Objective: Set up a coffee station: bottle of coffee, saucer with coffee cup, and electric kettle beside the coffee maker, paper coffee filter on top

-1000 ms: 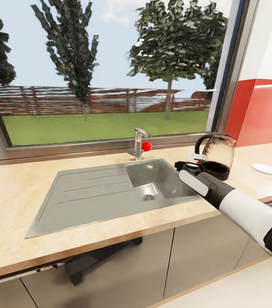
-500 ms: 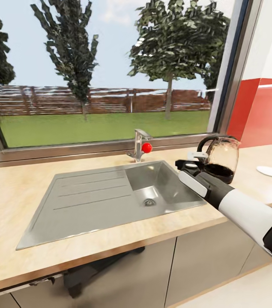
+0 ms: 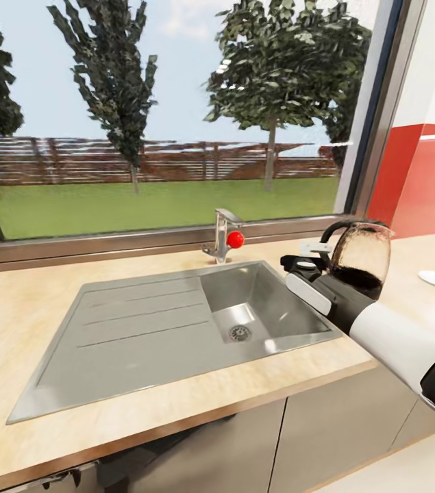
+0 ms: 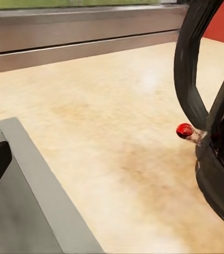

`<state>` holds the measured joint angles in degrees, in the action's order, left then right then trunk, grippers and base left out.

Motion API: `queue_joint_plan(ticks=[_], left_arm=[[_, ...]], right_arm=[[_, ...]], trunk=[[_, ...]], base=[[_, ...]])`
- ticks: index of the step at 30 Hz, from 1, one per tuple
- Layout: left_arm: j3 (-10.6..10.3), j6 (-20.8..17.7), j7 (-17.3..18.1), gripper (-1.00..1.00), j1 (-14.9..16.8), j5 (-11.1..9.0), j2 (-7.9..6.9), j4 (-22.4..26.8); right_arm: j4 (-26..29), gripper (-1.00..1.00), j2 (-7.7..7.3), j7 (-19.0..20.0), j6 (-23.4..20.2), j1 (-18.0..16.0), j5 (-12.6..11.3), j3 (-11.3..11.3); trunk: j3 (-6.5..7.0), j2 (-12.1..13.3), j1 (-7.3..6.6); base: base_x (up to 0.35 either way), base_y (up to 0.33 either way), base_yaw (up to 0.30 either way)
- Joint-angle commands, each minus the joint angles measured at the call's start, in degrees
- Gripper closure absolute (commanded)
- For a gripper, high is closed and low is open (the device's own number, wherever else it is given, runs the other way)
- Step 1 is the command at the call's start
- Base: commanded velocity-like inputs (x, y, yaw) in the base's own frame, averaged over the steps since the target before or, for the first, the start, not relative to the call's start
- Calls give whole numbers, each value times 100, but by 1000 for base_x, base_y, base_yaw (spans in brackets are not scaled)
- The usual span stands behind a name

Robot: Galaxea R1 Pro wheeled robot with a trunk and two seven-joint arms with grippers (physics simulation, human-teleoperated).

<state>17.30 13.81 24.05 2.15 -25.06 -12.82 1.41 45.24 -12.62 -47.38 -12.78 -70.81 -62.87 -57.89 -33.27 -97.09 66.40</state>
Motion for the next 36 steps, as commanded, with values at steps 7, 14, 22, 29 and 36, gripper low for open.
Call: queue_joint_plan(ticks=[7,14,22,29,36], left_arm=[[55,9,33,-100,5,19,-7,-9],[83,8,50,-100,-48,11,-139,-9],[97,7,49,-100,-64,15,-176,-9],[99,7,48,-100,-67,13,-169,-9],[105,11,48,-100,-66,13,-168,-9]], right_arm=[[11,-100,-20,-143,129,-11,-15,-21],[11,-100,-39,-174,143,-12,-15,-19],[11,-100,-57,-176,142,-7,-15,241],[11,-100,-57,-175,137,-3,-15,452],[11,-100,-57,-175,139,-3,-15,461]], trunk=[[-7,-3,1],[-7,-3,1],[-7,-3,1],[-7,-3,1],[-7,-3,1]], base=[[54,0,0],[4,0,0],[0,0,0],[90,0,0],[68,0,0]])
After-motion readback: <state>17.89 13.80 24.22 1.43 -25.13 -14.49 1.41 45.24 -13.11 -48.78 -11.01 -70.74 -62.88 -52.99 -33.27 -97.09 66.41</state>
